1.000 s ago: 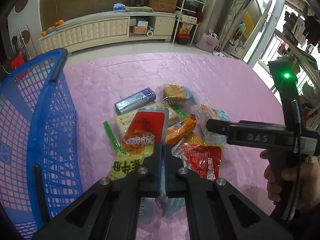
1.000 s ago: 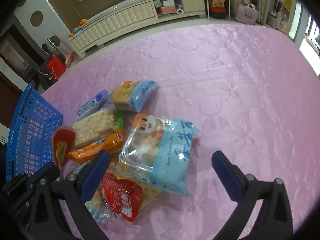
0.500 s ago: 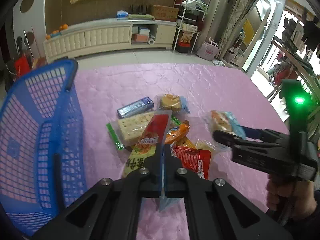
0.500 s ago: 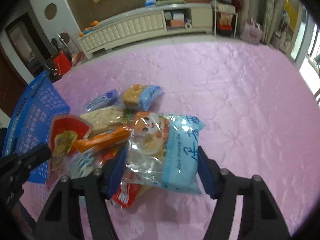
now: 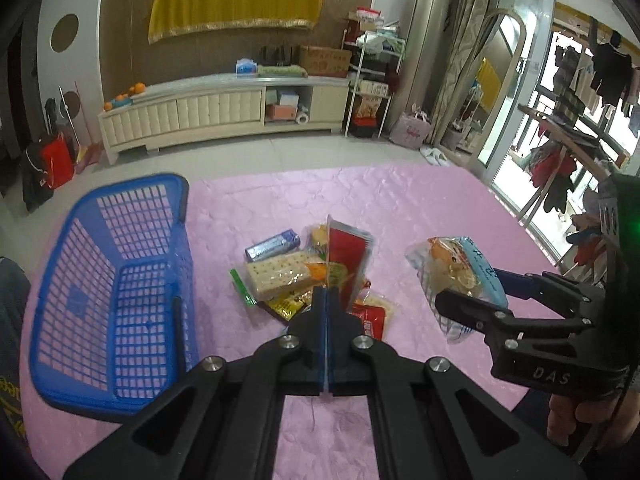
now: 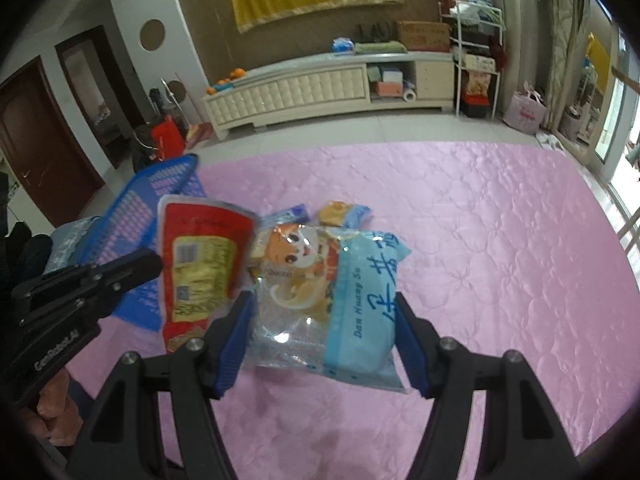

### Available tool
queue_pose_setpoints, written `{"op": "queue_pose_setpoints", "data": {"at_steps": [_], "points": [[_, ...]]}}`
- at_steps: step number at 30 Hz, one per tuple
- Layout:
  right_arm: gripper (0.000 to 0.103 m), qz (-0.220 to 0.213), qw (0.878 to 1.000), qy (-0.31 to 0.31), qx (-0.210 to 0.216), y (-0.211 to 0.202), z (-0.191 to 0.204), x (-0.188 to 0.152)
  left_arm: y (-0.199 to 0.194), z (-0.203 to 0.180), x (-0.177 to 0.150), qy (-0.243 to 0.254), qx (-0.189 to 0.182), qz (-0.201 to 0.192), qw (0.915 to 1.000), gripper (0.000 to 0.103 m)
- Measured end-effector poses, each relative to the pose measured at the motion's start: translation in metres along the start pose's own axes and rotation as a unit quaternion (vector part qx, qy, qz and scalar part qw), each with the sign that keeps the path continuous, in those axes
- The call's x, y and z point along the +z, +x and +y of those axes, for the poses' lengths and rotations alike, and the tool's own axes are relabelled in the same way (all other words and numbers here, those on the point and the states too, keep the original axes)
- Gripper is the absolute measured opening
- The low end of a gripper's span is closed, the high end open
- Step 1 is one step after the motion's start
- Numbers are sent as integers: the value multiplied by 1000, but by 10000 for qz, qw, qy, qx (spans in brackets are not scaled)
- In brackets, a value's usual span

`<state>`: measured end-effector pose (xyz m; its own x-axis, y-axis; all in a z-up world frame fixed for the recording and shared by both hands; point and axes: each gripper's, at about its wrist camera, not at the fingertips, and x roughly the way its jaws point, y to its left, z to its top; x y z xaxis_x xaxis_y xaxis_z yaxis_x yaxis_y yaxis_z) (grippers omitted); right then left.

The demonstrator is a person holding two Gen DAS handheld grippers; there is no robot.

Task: Organize snacks
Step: 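Carry both packets over the blue basket and open the left tool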

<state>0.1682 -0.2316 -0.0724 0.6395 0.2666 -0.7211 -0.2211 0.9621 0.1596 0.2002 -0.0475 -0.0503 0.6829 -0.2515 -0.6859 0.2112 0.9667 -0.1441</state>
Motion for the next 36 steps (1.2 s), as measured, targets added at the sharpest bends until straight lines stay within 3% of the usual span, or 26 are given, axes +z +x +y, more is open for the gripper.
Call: {"op": "queue_pose_setpoints", "data": {"at_steps": [12,23,36], "points": [[71,-432,9982,-419,71,-42,43,14,-69,13,9,24,120,-534,9985,0],[71,-507,9943,-792,503,-35,100,27,-118,59,14,-49,503,-883,9948,0],[71,-350,9890,-1196,802,-4,157,37,-115,120,10,-176,759,-810,9937,0]]}}
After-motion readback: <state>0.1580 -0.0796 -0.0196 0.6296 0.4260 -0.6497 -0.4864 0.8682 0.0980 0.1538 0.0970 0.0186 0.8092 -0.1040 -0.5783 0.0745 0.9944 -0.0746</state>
